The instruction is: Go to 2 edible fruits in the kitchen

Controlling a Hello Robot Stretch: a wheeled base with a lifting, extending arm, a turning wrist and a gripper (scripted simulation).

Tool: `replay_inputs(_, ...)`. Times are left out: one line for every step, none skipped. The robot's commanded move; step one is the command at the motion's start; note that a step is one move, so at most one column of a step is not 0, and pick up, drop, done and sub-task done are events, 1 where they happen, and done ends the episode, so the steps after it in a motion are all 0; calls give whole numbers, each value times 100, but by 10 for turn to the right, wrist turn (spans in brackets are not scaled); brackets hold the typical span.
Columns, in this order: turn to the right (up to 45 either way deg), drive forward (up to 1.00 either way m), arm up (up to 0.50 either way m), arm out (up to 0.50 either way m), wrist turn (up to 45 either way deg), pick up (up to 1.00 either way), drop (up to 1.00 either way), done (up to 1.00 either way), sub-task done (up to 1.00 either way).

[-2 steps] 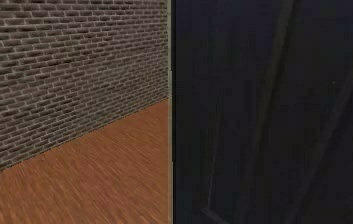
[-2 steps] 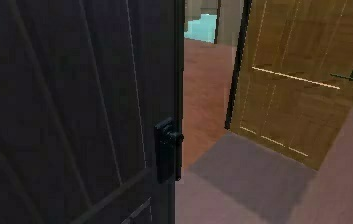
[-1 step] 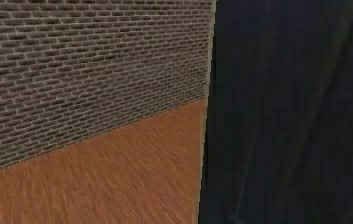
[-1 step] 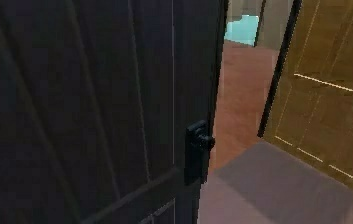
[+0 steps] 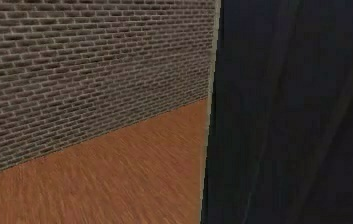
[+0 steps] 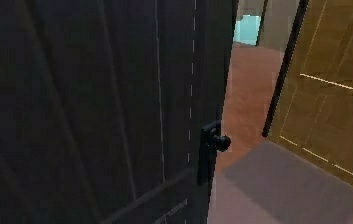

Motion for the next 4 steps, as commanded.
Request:
replay_inputs(-330,0,0,0,0,0,0,0,0)
replay_inputs(0,45,0,0,0,0,0,0,0)
replay_inputs(-450,0,0,0,0,0,0,0,0)
replay_inputs(-90,0,0,0,0,0,0,0,0)
